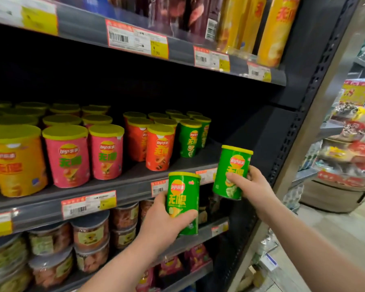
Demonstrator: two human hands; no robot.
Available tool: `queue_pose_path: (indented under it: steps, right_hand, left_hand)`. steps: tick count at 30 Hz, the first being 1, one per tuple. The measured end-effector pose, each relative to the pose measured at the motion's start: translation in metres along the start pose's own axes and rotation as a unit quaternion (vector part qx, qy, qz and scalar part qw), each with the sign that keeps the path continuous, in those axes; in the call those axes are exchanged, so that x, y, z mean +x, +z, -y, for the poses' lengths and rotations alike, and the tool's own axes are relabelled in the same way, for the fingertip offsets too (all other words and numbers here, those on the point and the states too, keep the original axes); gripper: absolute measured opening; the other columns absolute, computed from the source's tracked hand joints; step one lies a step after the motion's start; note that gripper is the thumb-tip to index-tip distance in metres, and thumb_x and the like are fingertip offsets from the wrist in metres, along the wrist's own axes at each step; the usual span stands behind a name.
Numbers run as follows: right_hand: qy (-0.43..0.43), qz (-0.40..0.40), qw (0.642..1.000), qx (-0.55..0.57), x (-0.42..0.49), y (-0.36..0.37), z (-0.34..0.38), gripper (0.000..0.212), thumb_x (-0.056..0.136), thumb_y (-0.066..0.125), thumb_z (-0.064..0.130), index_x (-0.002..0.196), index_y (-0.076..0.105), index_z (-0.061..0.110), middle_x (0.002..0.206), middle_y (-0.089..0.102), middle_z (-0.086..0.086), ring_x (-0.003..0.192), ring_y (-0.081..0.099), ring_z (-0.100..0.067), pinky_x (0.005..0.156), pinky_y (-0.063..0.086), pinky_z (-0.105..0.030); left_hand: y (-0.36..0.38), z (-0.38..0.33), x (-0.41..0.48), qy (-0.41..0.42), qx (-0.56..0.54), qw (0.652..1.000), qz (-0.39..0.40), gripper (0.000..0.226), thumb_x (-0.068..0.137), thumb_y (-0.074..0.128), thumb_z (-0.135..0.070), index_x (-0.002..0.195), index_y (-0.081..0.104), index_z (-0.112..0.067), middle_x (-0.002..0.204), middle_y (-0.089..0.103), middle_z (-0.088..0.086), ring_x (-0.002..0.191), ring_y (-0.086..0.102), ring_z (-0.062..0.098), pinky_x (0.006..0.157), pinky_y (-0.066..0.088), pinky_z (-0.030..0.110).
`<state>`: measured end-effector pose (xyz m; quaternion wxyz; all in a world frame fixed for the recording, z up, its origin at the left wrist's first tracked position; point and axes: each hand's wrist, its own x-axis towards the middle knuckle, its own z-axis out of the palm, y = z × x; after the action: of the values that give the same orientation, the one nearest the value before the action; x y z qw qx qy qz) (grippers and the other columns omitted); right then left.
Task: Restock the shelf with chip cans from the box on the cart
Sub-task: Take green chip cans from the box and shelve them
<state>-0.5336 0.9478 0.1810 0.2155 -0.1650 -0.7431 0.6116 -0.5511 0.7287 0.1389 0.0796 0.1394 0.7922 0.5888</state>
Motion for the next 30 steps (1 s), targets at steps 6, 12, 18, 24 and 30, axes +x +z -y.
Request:
queue_pose_path:
  steps: [6,12,18,24,30]
  right_hand:
    - [-0.031,0.007,0.999,-0.018,0.071,0.004,0.011,0.048,0.08,0.074,0.022,0.12,0.05,0.014,0.108,0.067,0.0,0.093,0.066,-0.015,0.082,0.052,-0.033]
    - [-0.058,0.049,0.996,-0.052,0.137,0.007,0.013,0.044,0.079,0.075,0.02,0.114,0.05,0.022,0.105,0.062,0.002,0.094,0.061,-0.016,0.081,0.048,-0.032]
    - [-0.046,0.109,0.99,-0.072,0.192,0.01,0.0,0.054,0.077,0.076,0.012,0.124,0.049,0.011,0.12,0.061,-0.007,0.105,0.06,-0.022,0.091,0.048,-0.037]
    - [-0.04,0.161,0.984,-0.062,0.219,0.016,-0.013,0.07,0.077,0.075,0.008,0.136,0.038,0.006,0.13,0.055,-0.008,0.115,0.056,-0.026,0.099,0.046,-0.043]
    - [-0.056,0.169,0.981,-0.082,0.237,0.018,-0.018,0.062,0.08,0.073,0.009,0.13,0.039,0.009,0.128,0.054,-0.008,0.115,0.054,-0.027,0.097,0.046,-0.041]
  left_hand:
    - [0.002,-0.011,0.022,0.017,0.007,1.0,-0.024,0.047,0.075,0.076,-0.034,0.106,0.041,-0.038,0.086,0.052,-0.024,0.075,0.048,-0.012,0.058,0.038,0.002]
    - [0.015,-0.032,0.045,0.008,-0.039,0.997,-0.064,0.054,0.05,0.075,-0.054,0.093,0.044,-0.045,0.094,0.065,-0.018,0.082,0.061,-0.008,0.072,0.048,0.013]
    - [0.029,-0.048,0.068,0.016,0.001,0.991,-0.133,0.068,0.051,0.074,-0.059,0.109,0.042,-0.042,0.098,0.064,-0.017,0.089,0.06,-0.001,0.077,0.049,0.02]
    - [0.04,-0.051,0.085,0.028,-0.023,0.985,-0.171,0.056,0.056,0.084,-0.048,0.099,0.049,-0.042,0.093,0.07,-0.012,0.085,0.068,0.006,0.083,0.054,0.032]
    - [0.047,-0.055,0.101,0.053,-0.023,0.979,-0.193,0.056,0.054,0.085,-0.042,0.098,0.051,-0.036,0.087,0.071,-0.009,0.079,0.067,0.0,0.065,0.049,0.015]
